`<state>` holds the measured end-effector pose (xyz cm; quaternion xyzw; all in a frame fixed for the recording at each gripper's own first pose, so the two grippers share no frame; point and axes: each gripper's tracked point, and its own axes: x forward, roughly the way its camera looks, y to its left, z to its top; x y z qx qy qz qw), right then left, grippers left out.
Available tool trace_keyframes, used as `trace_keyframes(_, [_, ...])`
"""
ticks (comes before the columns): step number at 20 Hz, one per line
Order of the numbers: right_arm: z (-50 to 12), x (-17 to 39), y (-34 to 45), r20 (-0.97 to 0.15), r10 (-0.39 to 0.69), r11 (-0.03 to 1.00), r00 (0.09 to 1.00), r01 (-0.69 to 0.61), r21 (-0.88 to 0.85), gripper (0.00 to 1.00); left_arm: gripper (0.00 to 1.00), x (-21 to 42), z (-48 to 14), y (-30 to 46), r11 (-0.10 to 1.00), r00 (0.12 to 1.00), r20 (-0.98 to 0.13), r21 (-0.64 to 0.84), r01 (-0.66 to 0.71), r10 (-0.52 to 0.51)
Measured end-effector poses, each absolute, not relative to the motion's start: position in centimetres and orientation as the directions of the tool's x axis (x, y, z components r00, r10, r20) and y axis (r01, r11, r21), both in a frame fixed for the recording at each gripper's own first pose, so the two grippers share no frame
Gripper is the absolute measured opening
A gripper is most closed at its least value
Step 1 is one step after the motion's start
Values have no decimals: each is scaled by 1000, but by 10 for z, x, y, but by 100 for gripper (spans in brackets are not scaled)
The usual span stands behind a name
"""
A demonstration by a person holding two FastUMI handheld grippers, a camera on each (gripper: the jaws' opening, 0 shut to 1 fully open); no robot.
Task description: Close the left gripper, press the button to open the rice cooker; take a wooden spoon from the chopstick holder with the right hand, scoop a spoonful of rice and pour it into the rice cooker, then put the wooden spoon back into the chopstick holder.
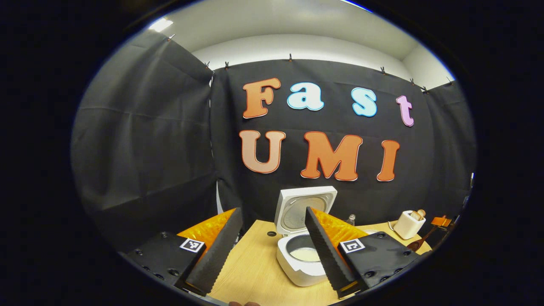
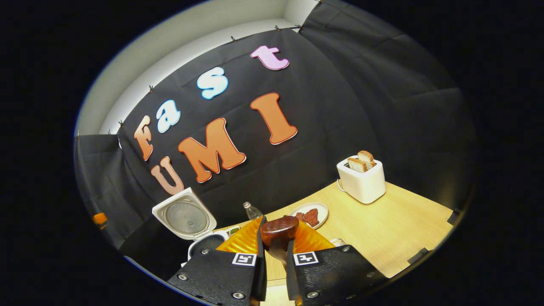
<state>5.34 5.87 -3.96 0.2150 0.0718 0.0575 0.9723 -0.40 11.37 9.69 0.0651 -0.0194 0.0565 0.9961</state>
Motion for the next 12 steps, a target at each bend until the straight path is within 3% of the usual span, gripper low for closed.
trace_keyframes(6, [-81, 23, 105, -171, 167, 928, 971, -96, 359, 18, 100, 4, 95, 129, 987, 998, 33, 151, -56, 51])
trace_keyframes(12, [-146, 18, 127, -245, 113, 979, 963, -66, 193, 18, 100, 10, 83, 139, 983, 999, 2, 179, -40, 40])
